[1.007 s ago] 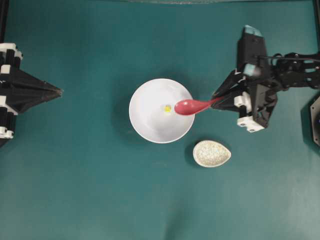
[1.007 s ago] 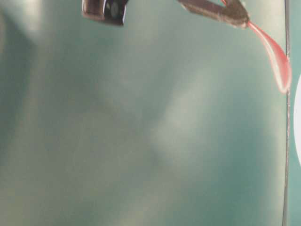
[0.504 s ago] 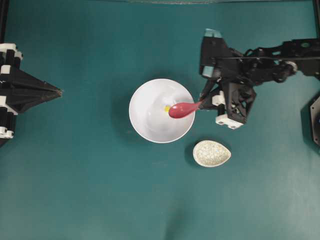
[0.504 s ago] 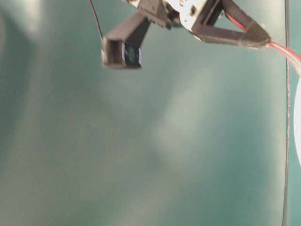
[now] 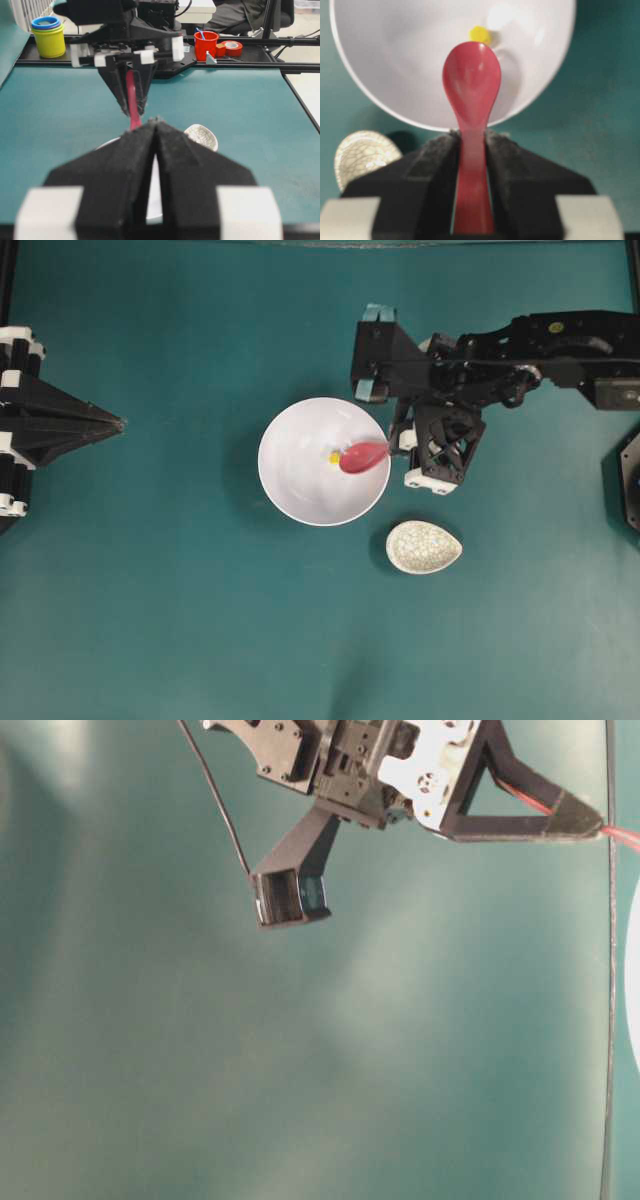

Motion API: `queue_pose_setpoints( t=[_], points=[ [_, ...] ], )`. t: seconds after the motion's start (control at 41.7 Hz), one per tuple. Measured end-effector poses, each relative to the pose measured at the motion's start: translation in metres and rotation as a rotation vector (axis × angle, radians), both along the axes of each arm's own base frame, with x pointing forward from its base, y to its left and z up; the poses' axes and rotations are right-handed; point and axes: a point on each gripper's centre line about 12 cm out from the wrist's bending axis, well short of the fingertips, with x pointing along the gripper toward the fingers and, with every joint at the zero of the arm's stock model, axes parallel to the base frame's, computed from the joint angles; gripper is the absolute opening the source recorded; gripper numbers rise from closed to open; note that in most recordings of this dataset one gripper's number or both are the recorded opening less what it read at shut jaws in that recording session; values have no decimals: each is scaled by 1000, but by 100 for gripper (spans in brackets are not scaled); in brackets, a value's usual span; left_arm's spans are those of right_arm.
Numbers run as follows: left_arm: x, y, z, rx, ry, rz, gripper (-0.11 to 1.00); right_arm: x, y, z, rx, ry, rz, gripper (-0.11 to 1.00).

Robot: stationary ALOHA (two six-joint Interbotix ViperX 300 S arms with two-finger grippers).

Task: Scoop the yellow hexagonal prism block from the bowl with a spoon using the right arm.
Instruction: 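Lower the spoon bowl into the white bowl beside the yellow block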

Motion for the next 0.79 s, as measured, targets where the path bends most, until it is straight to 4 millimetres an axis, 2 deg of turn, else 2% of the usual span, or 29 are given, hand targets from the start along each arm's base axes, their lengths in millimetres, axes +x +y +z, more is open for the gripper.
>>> queue_pose_setpoints(
  t=[0.384, 0.792],
  points=[
    [0, 0, 0, 0, 2, 0, 0, 5, 2, -17, 10, 50, 8, 23],
    [0, 0, 0, 0, 2, 0, 0, 27, 7, -30, -5, 21, 19, 23]
  ],
)
